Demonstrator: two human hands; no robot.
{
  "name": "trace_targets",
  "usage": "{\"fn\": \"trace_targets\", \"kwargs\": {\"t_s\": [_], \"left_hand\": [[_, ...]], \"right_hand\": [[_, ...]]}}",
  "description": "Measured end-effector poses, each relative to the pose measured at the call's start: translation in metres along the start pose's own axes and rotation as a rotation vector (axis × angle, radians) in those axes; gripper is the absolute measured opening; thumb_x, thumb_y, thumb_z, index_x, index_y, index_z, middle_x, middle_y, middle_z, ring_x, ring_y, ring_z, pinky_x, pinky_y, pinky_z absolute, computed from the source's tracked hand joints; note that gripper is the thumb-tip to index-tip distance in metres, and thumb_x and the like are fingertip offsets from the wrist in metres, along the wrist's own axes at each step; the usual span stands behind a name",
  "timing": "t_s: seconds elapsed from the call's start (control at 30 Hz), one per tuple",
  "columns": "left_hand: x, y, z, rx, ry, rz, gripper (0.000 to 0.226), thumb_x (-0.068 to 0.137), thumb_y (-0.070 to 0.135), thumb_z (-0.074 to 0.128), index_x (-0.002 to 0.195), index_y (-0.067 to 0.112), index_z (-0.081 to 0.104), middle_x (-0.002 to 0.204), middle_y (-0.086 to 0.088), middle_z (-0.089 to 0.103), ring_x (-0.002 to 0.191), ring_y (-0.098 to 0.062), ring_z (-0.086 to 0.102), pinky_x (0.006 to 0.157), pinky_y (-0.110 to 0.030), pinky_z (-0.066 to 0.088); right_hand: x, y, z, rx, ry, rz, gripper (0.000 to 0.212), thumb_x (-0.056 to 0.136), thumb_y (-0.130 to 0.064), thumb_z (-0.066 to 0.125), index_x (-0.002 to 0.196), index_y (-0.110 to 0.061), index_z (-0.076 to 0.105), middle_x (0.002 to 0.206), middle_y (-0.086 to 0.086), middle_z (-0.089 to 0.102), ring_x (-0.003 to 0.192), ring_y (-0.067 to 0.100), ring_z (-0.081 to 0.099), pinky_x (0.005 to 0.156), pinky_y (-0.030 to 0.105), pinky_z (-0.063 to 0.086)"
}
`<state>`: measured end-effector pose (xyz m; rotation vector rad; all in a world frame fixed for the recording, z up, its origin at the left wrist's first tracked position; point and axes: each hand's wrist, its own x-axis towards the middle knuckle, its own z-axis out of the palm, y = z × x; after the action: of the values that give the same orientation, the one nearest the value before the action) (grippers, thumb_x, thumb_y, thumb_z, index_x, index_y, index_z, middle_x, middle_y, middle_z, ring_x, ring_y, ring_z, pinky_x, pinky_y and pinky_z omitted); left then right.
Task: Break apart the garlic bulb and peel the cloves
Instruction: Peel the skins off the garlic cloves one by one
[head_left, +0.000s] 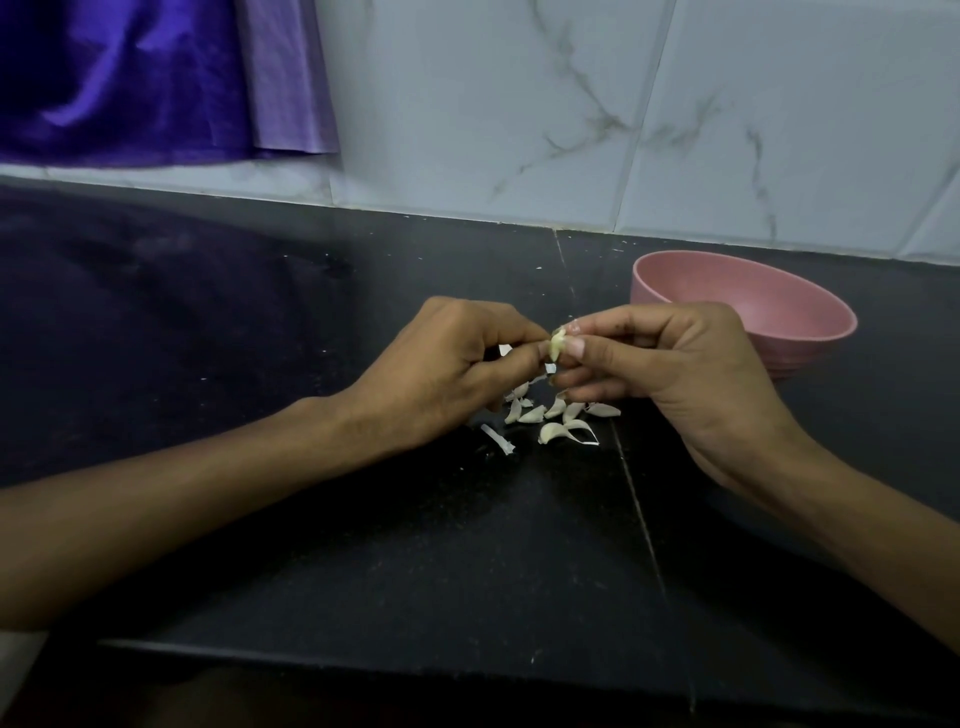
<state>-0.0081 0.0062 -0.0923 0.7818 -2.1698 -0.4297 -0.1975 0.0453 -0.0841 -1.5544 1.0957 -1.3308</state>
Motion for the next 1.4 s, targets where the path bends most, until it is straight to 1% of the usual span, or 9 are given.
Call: {"fn": "trace_targets", "kwargs": {"t_s": [0.13,0.27,0.43,0.67,0.8,0.93,1.13,1.27,1.4], "left_hand": [[0.0,0.0,0.0,0.009,-0.004,0.027,0.036,0.091,0.045,0.053,0.098,0.018,0.076,0.072,0.019,0.064,0.061,-0.001,0.063,0.056,-0.018,0.047],[0.0,0.002,0.0,-0.042,0.013,0.0,0.026,0.092,0.037,0.056,0.094,0.019,0.075,0.064,0.024,0.062,0.055,0.0,0.062,0.053,-0.011,0.043],[0.001,0.005,-0.002,-0.11,0.004,-0.117,0.017,0.096,0.016,0.059,0.088,0.018,0.074,0.05,0.017,0.059,0.042,0.001,0.055,0.045,-0.011,0.043],[-0.002,0.006,0.0,-0.033,0.04,-0.035,0.017,0.093,0.025,0.06,0.09,0.017,0.075,0.063,0.03,0.062,0.052,0.001,0.06,0.051,-0.01,0.042],[-0.002,0.004,0.001,0.026,0.045,-0.012,0.021,0.09,0.029,0.057,0.091,0.019,0.076,0.067,0.027,0.062,0.062,0.001,0.063,0.056,-0.014,0.044],[-0.001,0.004,0.0,-0.019,0.058,-0.015,0.02,0.09,0.029,0.058,0.091,0.018,0.076,0.065,0.02,0.063,0.057,-0.004,0.062,0.054,-0.014,0.044],[0.0,0.009,-0.002,-0.12,0.04,-0.141,0.017,0.095,0.023,0.06,0.087,0.018,0.074,0.051,0.021,0.06,0.042,-0.001,0.056,0.046,-0.012,0.041],[-0.001,0.012,-0.002,-0.144,0.021,-0.167,0.017,0.095,0.024,0.058,0.087,0.02,0.072,0.052,0.02,0.061,0.041,-0.003,0.057,0.042,-0.02,0.046],[-0.002,0.011,-0.001,-0.148,0.02,-0.18,0.019,0.095,0.025,0.058,0.088,0.018,0.074,0.051,0.016,0.062,0.041,-0.006,0.058,0.042,-0.023,0.047]], "right_hand": [[0.0,0.0,0.001,0.017,0.003,0.012,0.01,0.08,-0.004,0.071,0.09,-0.002,0.073,0.079,0.014,0.075,0.07,0.023,0.073,0.066,0.029,0.062],[0.0,-0.001,0.001,0.026,0.0,0.018,0.01,0.08,-0.004,0.071,0.089,-0.002,0.073,0.079,0.015,0.075,0.07,0.023,0.073,0.066,0.031,0.062],[-0.001,-0.003,0.001,0.067,-0.013,0.041,0.013,0.08,-0.005,0.069,0.092,0.0,0.072,0.081,0.015,0.075,0.07,0.023,0.072,0.066,0.031,0.062],[0.0,-0.004,0.002,0.099,-0.038,0.094,0.029,0.076,-0.014,0.071,0.098,0.004,0.069,0.085,0.016,0.074,0.071,0.024,0.072,0.063,0.029,0.061],[0.0,-0.003,0.002,0.114,-0.053,0.098,0.027,0.073,-0.015,0.072,0.094,0.002,0.068,0.085,0.016,0.073,0.07,0.022,0.071,0.062,0.03,0.061],[0.0,-0.003,0.001,0.154,-0.067,0.121,0.024,0.076,-0.015,0.069,0.095,0.0,0.069,0.085,0.013,0.072,0.07,0.017,0.068,0.06,0.029,0.06],[0.002,-0.003,-0.001,0.203,-0.087,0.197,0.025,0.079,-0.015,0.066,0.1,-0.002,0.07,0.091,0.012,0.071,0.073,0.014,0.067,0.06,0.027,0.059],[0.002,-0.004,-0.001,0.216,-0.085,0.213,0.025,0.078,-0.014,0.066,0.099,0.0,0.07,0.09,0.013,0.072,0.072,0.014,0.067,0.059,0.026,0.058],[0.002,-0.004,-0.001,0.22,-0.072,0.222,0.015,0.088,-0.005,0.062,0.098,0.002,0.07,0.088,0.015,0.072,0.073,0.015,0.068,0.06,0.024,0.058]]}}
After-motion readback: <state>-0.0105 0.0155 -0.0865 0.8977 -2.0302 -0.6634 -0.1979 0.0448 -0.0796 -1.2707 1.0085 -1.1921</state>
